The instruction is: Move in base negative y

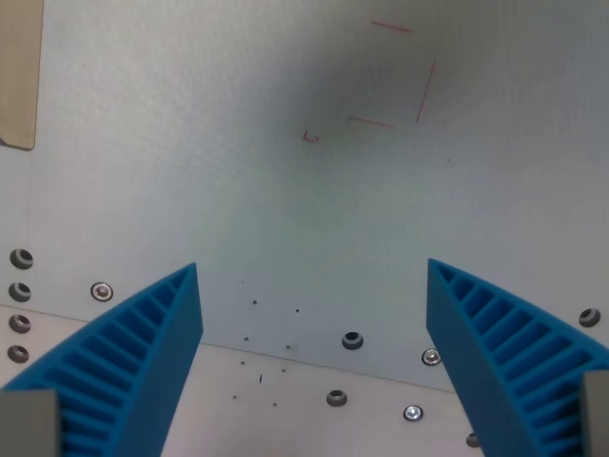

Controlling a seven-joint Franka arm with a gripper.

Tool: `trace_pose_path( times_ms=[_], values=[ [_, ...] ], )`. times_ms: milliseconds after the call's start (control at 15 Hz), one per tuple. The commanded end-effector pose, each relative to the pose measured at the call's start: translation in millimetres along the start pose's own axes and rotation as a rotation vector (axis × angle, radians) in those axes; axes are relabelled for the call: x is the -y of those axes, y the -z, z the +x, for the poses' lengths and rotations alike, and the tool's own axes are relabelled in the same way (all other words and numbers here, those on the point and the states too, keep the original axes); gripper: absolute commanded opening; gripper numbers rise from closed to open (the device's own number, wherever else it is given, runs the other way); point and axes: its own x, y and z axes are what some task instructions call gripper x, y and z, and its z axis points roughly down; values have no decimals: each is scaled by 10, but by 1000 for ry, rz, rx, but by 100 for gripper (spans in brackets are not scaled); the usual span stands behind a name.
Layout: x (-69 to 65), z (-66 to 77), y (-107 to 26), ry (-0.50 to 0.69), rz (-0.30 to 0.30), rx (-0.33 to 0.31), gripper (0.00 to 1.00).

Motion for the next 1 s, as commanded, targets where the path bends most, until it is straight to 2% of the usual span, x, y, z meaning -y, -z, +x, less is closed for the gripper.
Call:
trace_pose_path(
  times_ms=[67, 1000],
  values=[
    [-50, -29, 22, 0, -1, -5, 100],
    [-750, -383, 3, 0, -1, -5, 100]
  ],
)
